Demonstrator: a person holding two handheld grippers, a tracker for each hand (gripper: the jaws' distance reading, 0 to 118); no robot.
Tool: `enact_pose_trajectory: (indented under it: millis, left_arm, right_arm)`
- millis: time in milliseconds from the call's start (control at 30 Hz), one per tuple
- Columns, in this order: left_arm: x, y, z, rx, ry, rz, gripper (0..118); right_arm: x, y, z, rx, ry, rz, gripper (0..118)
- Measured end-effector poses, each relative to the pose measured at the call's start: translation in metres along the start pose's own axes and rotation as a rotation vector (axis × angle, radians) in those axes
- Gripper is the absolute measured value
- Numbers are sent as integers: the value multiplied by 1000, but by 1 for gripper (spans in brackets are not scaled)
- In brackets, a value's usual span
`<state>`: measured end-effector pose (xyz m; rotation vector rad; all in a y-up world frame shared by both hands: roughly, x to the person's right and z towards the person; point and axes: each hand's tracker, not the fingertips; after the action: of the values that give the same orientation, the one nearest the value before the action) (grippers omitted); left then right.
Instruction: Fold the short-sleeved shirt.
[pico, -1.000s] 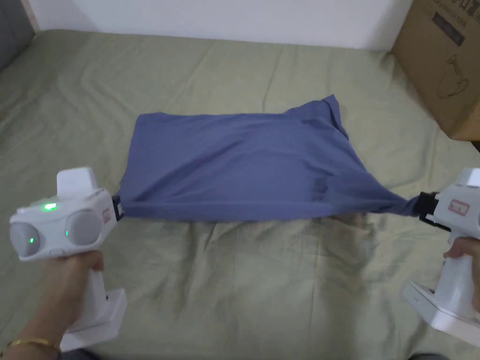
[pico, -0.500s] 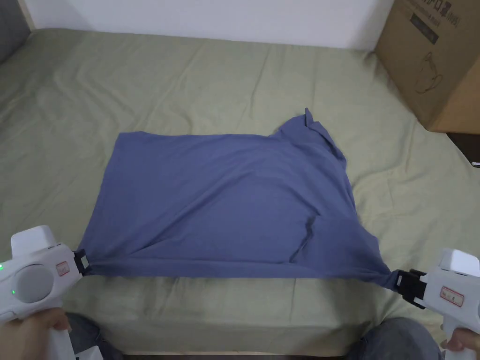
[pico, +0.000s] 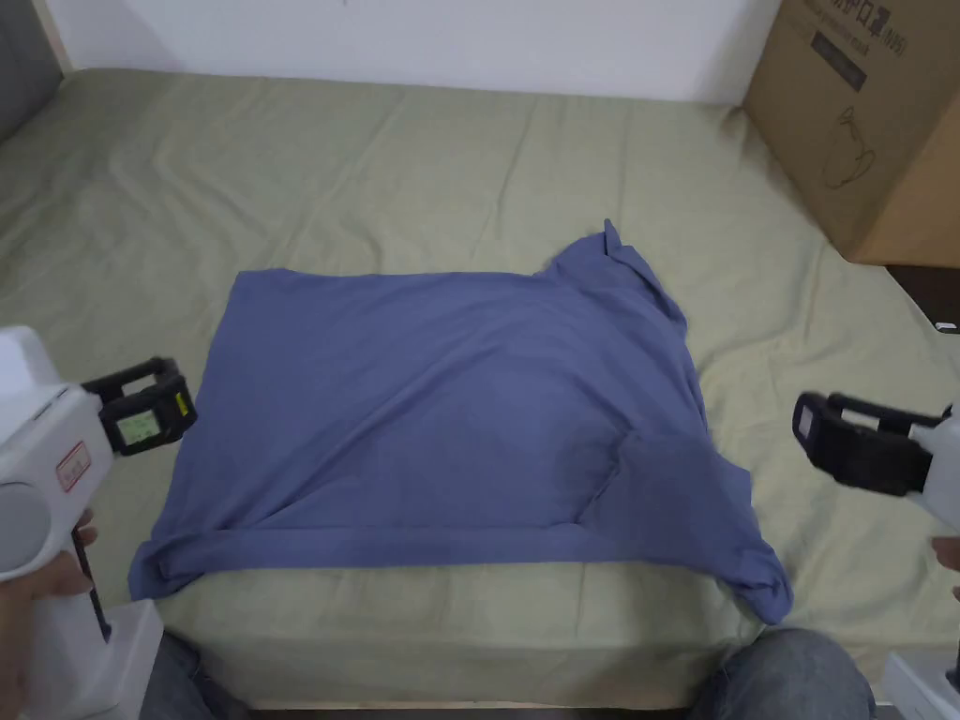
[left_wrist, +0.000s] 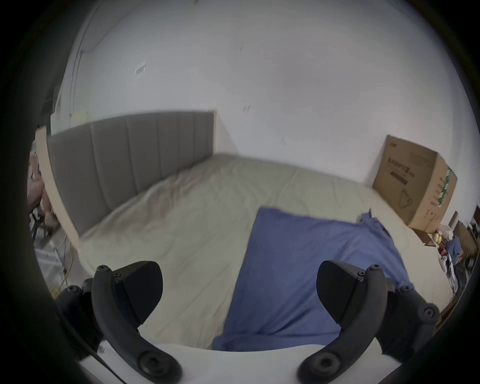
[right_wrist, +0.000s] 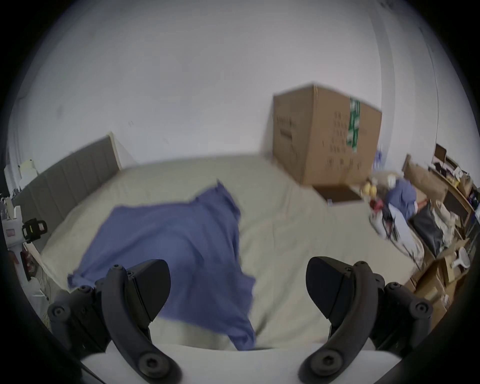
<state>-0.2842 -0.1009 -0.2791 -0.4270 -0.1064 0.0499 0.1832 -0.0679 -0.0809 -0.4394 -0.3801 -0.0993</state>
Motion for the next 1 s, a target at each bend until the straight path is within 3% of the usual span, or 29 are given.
enact_pose_trajectory:
  millis: [100,200,233,300,333,367,433,467,933,1000]
  left_arm:
    - [21,5,15,132,-41,-88,118]
    - [40,2,21,177,-17,-170,117]
    - [45,1,23,175,-19,-158,113]
    - [49,-4,27,211,-71,-115,79]
    - [51,-6,28,211,-73,-110,59]
    - [55,-8,29,211,-72,-114,34]
    - [59,-11,27,200,-68,-150,7]
    - [60,-12,27,192,-72,-159,0]
    - [36,-9,19,81,-125,-107,0]
    - [23,-2,4,-57,-95,-98,21]
  right_arm:
    - [-12,9,6,98,33,-29,113]
    - [-33,7,7,164,0,14,112]
    - [-39,4,7,174,-8,22,111]
    - [-48,0,7,186,4,6,104]
    - [-50,-2,6,189,12,-12,96]
    - [-56,-3,7,189,17,-28,70]
    - [-60,-4,7,194,13,-44,14]
    - [-62,-5,6,198,2,-47,1]
    - [-66,-6,9,185,4,-41,0]
    - [-65,-7,6,169,8,-39,0]
